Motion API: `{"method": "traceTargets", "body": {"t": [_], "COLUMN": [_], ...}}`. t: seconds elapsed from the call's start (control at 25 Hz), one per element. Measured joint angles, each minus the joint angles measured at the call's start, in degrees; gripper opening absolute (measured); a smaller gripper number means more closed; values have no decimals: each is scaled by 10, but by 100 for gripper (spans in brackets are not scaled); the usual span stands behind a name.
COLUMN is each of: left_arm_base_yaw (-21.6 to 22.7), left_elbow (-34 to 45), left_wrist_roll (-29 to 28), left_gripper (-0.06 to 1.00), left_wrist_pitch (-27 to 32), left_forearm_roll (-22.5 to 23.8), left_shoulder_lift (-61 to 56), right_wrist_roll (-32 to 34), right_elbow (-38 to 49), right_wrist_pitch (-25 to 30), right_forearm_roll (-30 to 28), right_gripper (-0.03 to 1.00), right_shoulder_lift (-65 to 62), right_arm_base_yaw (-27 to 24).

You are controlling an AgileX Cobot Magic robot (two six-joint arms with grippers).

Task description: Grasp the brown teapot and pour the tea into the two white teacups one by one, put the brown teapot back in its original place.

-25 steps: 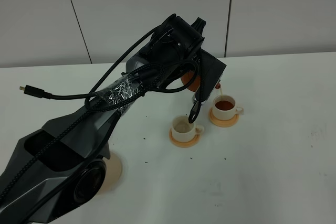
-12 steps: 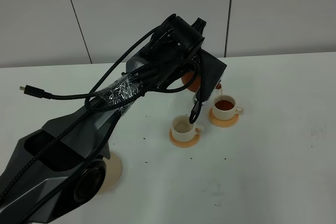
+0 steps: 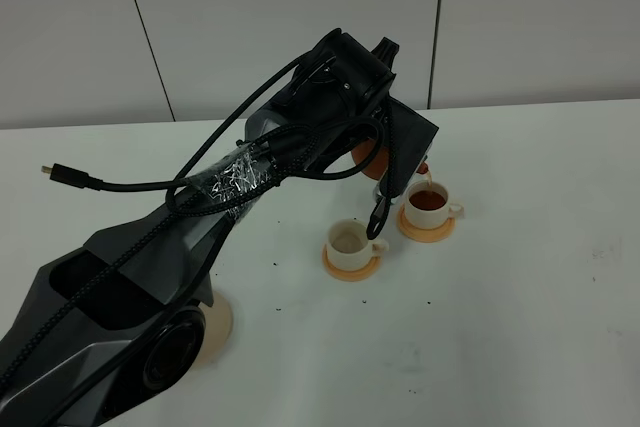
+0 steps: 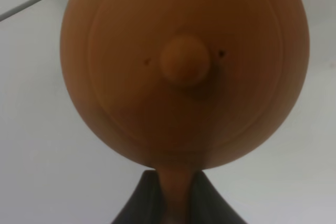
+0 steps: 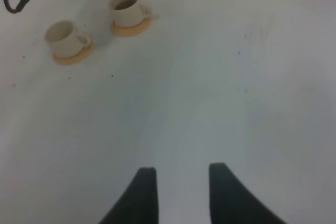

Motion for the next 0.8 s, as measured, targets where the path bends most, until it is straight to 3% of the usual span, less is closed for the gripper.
{"method": "traceTargets", "body": {"t": [0.8], "left_arm_base_yaw": [0], "left_elbow": [0], "left_wrist_roll": [-88], "left_gripper": [17], "left_wrist_pitch": [57], "left_forearm_roll": [-6], "left_shoulder_lift": [-2], "right_wrist_roll": [0], "right_elbow": [0], "right_wrist_pitch": [0], "right_forearm_roll": [0], "right_gripper": [24], "right_shoulder_lift": [0], "right_arm_base_yaw": [0]}}
